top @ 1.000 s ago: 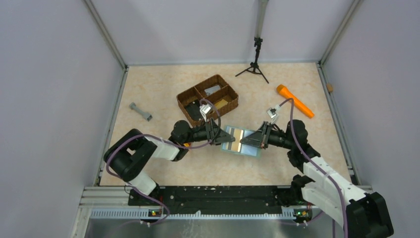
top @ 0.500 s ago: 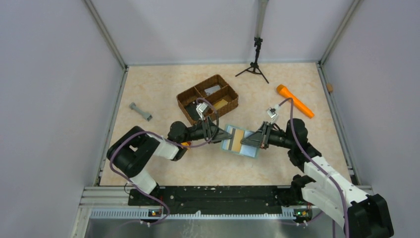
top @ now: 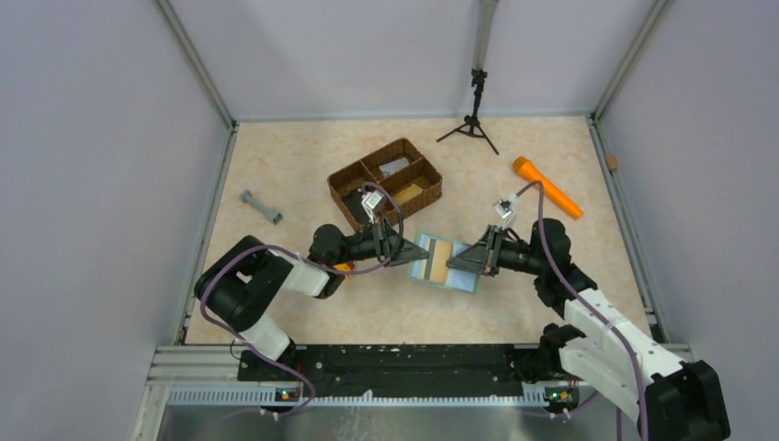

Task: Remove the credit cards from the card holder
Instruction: Remove the credit card from the card holder.

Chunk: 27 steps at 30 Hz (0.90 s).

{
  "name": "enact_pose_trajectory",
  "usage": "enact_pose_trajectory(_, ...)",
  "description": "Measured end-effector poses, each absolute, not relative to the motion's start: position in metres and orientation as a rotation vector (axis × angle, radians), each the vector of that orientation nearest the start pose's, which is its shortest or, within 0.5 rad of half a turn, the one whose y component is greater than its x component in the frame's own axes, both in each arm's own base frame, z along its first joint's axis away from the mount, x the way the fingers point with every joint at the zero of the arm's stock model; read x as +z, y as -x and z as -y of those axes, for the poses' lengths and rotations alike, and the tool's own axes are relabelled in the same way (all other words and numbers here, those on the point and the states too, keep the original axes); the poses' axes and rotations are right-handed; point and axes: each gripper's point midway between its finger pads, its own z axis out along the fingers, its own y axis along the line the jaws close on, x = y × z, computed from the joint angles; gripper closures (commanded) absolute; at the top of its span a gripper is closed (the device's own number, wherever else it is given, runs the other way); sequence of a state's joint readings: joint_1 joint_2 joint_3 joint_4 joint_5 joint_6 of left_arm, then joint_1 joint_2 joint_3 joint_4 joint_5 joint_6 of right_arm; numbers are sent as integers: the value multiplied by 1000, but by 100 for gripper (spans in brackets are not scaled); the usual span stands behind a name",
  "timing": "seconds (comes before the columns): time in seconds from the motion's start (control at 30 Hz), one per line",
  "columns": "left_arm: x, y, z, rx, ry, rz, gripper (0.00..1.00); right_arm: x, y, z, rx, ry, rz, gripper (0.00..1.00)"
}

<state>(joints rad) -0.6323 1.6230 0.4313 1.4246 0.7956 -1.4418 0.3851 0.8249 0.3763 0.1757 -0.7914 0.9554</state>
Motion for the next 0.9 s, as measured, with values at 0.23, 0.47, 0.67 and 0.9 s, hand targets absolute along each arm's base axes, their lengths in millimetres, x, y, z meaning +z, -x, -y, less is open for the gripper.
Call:
enact_pose_trajectory(0.23, 204, -186, 323, -2139, -127, -1850, 100, 182, -174, -226, 1575, 55, -2110, 100)
enact_pose_trajectory(0.47, 210, -185, 318, -2147, -128, -1823, 100, 181, -174, -221, 1559, 51, -2108, 76)
enact_pose_trajectory(0.67, 212, -184, 318, -2154, -125, -1821, 100, 202, -170, -226, 1657, 85, -2016, 61)
enact_pose_trajectory(0.9, 214, -182, 319, -2160, -139, -1811, 100, 211, -166, -229, 1718, 116, -1986, 49)
